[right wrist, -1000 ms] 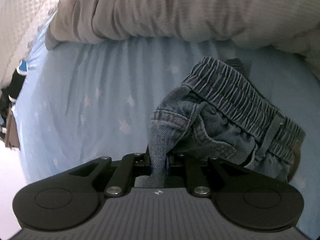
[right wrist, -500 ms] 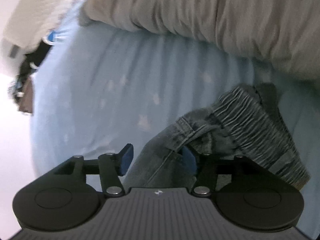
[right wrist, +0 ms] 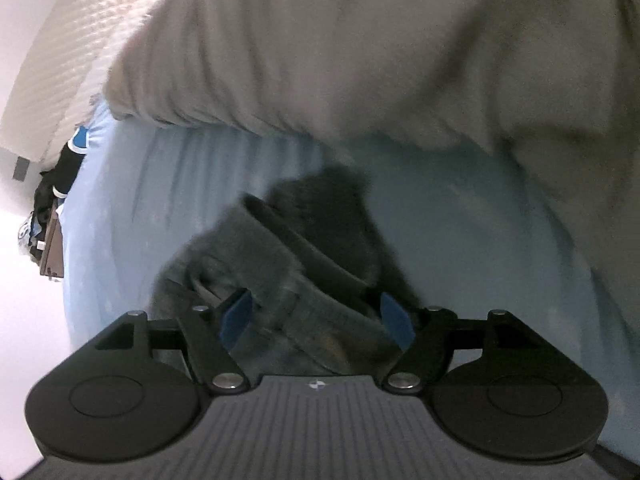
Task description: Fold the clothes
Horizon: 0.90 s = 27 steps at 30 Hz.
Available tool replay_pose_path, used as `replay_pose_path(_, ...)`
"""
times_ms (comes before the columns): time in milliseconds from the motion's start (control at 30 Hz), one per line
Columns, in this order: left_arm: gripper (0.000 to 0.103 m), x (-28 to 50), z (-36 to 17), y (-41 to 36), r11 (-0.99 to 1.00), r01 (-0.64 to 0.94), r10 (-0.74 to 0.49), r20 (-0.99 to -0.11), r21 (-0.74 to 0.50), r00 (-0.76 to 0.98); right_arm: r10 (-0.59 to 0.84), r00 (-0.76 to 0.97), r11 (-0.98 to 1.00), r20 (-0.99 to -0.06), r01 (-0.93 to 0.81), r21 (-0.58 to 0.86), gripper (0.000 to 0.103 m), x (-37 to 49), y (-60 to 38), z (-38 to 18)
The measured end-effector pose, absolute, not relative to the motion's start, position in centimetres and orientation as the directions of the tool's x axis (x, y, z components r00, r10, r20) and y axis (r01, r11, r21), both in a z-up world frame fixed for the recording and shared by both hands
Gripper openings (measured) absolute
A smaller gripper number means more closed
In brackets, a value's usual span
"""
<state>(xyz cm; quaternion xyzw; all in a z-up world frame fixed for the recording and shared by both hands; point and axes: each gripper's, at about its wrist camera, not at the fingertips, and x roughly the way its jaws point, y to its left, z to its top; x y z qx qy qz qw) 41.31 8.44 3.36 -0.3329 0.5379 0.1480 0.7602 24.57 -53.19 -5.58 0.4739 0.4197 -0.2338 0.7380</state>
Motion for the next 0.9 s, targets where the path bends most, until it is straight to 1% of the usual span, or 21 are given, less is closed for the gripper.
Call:
replay_pose_path(233,0.044,39.0,4.9,3.3,0.820,-0.483,-0.139,-0.925,-0.307,0.353,0.143,0.554,0.339,-0.820,0.751,0.566,0.077,21.3,-52.7,-9.7)
replay_pose_path(267,0.044,38.8,5.0,2.6,0.838,-0.465,-0.128,-0.931,-0.286,0.342,0.150,0.553,0.324,-0.819,0.755,0.569,0.079,21.1,-52.7,-10.2)
replay_pose_path(333,0.044,38.4,5.4,1.1,0.880,-0.426,-0.076,-0.948,-0.209,0.308,0.163,0.574,0.284,-0.803,0.752,0.595,0.079,21.0,-52.8,-11.1)
replay_pose_path(433,0.044,37.9,6.1,-0.5,0.920,-0.362,-0.044,-0.956,-0.152,0.291,0.170,0.605,0.235,-0.778,0.742,0.628,0.080,21.4,-52.8,-12.1)
replay_pose_path(567,0.044,37.6,6.8,-2.2,0.945,-0.308,-0.014,-0.957,-0.106,0.289,0.157,0.611,0.205,-0.776,0.749,0.630,0.091,22.4,-52.8,-12.9)
replay_pose_path(700,0.044,37.2,7.3,-4.0,0.969,-0.240,0.019,-0.956,-0.054,0.293,0.125,0.603,0.189,-0.788,0.765,0.616,0.092,22.5,-52.5,-13.4)
replay_pose_path(733,0.044,37.2,7.3,-4.3,0.973,-0.226,0.026,-0.956,-0.043,0.294,0.116,0.603,0.183,-0.789,0.768,0.614,0.092,22.3,-52.4,-13.5)
replay_pose_path(800,0.044,37.1,7.5,-5.1,0.980,-0.197,0.035,-0.954,-0.026,0.297,0.098,0.596,0.179,-0.797,0.778,0.603,0.088,22.1,-52.2,-13.4)
replay_pose_path(833,0.044,37.0,7.5,-5.5,0.983,-0.185,0.039,-0.954,-0.017,0.297,0.088,0.586,0.185,-0.805,0.785,0.592,0.081,22.0,-52.1,-13.2)
replay_pose_path(867,0.044,37.0,7.5,-5.8,0.985,-0.173,0.044,-0.954,-0.009,0.298,0.077,0.575,0.192,-0.814,0.793,0.578,0.071,22.0,-52.0,-13.0)
replay_pose_path(900,0.044,37.0,7.5,-6.0,0.986,-0.165,0.045,-0.953,-0.005,0.299,0.068,0.565,0.201,-0.822,0.799,0.566,0.066,22.0,-51.8,-12.7)
